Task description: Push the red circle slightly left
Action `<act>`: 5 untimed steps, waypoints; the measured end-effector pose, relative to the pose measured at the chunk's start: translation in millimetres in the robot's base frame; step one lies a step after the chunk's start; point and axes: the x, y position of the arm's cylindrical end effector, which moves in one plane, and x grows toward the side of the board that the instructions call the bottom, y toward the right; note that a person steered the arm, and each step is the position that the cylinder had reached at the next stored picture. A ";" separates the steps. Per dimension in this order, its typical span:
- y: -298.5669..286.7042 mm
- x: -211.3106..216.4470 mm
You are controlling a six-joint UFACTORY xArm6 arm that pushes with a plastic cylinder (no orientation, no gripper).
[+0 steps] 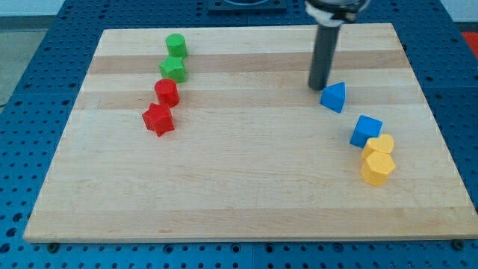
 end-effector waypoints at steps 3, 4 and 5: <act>-51.0 107.4; -59.1 104.3; -59.1 73.0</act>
